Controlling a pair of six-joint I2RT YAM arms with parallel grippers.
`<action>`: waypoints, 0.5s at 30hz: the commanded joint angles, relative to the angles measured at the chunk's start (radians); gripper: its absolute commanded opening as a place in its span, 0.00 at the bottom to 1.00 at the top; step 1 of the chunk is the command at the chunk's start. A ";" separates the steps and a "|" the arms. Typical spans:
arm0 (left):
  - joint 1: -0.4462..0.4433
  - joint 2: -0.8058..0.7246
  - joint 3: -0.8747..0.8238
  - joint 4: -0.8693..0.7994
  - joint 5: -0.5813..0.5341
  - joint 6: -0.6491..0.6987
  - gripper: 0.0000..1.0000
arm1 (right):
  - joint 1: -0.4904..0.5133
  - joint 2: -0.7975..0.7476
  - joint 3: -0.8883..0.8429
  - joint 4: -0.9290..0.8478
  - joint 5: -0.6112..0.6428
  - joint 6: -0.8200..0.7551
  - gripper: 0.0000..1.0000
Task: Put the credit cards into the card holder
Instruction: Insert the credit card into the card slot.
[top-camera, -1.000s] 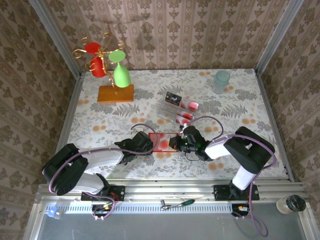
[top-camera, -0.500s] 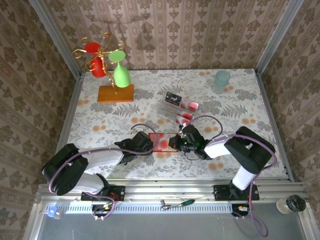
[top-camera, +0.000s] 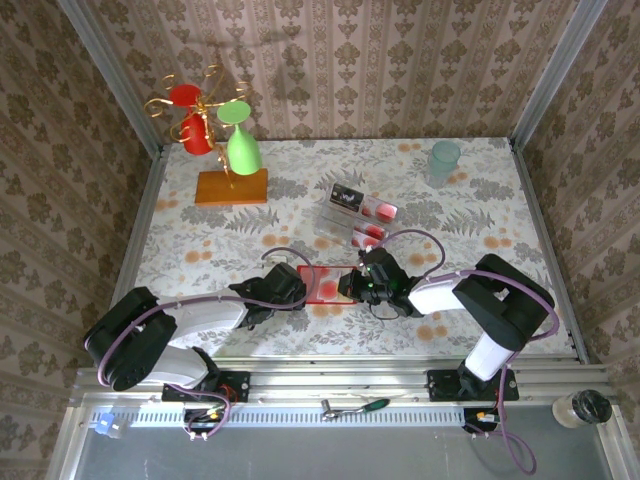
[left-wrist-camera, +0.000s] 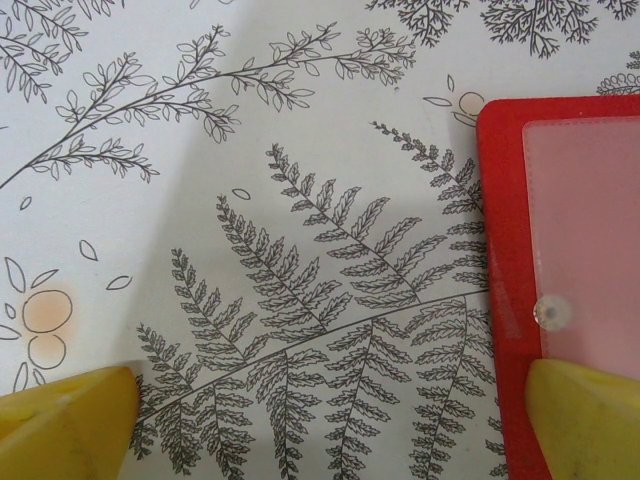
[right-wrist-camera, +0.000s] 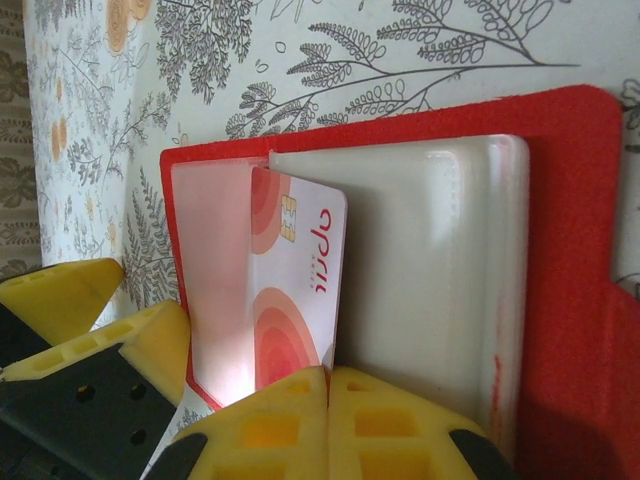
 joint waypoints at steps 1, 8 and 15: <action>-0.006 0.004 -0.022 -0.010 -0.012 -0.017 1.00 | 0.008 0.006 0.000 -0.158 0.027 0.010 0.00; -0.006 0.002 -0.022 -0.011 -0.013 -0.017 1.00 | 0.008 0.006 0.025 -0.207 0.013 0.009 0.00; -0.006 0.002 -0.023 -0.010 -0.013 -0.018 1.00 | 0.002 -0.013 0.039 -0.255 0.010 -0.010 0.00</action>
